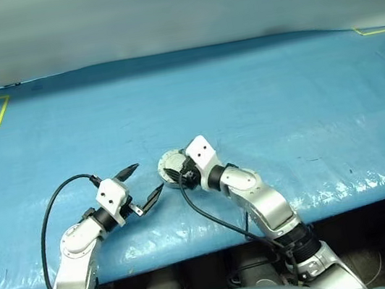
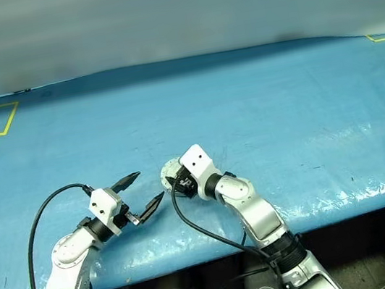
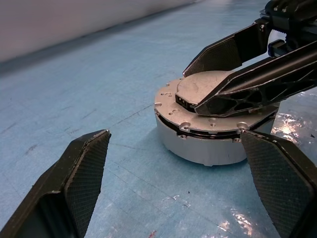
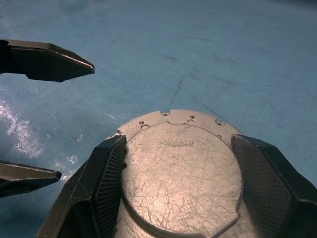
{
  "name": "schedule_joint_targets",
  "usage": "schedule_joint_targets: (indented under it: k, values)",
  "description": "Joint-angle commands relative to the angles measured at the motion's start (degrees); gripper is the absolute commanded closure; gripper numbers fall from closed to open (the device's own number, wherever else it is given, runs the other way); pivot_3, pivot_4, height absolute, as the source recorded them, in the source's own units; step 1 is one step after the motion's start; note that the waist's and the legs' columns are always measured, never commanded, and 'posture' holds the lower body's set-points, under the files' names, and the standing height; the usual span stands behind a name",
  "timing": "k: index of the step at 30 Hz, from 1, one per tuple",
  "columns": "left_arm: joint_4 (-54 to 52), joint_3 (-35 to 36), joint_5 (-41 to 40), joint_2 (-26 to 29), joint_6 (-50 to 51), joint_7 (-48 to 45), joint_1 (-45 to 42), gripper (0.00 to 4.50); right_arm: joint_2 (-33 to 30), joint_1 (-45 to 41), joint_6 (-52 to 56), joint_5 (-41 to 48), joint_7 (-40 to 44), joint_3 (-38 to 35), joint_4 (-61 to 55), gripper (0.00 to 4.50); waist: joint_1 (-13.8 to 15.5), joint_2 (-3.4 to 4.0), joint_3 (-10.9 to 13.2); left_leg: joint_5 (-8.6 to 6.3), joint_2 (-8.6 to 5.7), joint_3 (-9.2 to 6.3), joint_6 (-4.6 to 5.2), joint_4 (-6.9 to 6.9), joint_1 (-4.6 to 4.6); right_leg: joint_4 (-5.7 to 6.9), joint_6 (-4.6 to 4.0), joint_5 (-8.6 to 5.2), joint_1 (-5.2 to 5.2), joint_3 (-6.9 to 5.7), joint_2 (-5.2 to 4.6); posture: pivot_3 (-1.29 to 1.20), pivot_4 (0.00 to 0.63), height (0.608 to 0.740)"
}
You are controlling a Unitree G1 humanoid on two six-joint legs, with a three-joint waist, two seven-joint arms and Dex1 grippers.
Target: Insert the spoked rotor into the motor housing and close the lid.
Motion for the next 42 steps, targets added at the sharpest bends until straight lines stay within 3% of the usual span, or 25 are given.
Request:
schedule_joint_targets:
  k: [1,42]
  values:
    - [-0.3,0.6,0.1,0.8,-0.8,-0.2,-0.7,0.00,0.8,-0.4,0.1,-0.4,-0.6,0.6,-1.1,1.45,0.0,0.00,0.0,0.00,0.00,0.00,0.00,0.00,0.00,0.00,0.00,0.00,0.00,0.00,0.00,0.00,0.150,0.740]
    - [-0.1,0.1,0.4,-0.1,-1.9,1.5,-0.3,0.00,0.6,-1.5,0.9,-3.2,-1.8,1.7,-1.3,1.45,0.0,0.00,0.0,0.01,0.00,0.00,-0.02,0.00,-0.01,0.00,-0.03,0.01,-0.01,-0.01,0.00,0.00,0.150,0.740]
